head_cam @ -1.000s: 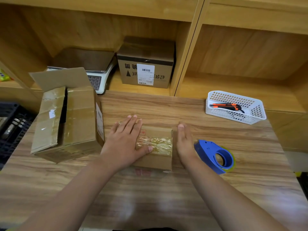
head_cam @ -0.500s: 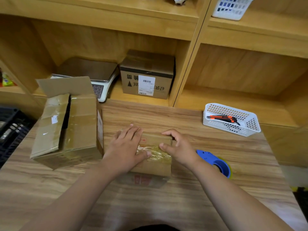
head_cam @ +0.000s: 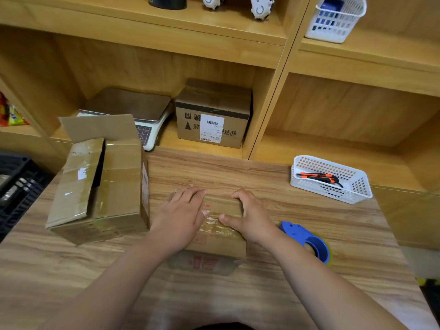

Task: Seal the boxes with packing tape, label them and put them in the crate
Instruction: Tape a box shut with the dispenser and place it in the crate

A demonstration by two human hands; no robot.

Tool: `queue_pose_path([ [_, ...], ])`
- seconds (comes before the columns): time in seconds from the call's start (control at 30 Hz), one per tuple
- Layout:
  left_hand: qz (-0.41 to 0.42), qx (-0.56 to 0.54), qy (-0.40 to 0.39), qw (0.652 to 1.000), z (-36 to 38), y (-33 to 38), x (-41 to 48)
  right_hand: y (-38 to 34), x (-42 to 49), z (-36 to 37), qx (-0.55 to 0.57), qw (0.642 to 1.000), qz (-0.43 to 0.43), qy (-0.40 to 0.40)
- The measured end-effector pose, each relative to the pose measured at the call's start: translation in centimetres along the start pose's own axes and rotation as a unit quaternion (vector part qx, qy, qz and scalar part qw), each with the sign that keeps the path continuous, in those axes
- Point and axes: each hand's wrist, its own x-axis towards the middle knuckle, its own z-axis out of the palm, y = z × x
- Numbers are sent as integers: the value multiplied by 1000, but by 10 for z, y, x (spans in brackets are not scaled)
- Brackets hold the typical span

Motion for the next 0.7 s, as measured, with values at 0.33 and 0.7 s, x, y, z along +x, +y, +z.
queue_pose_path([
  [0.33, 5, -139, 71, 988, 3, -7, -2, -26, -15, 6, -252, 968, -8, -9],
  [0.7, -109, -137, 170, 970, 0, -2, -16, -34, -8, 18, -238, 969, 33, 52],
])
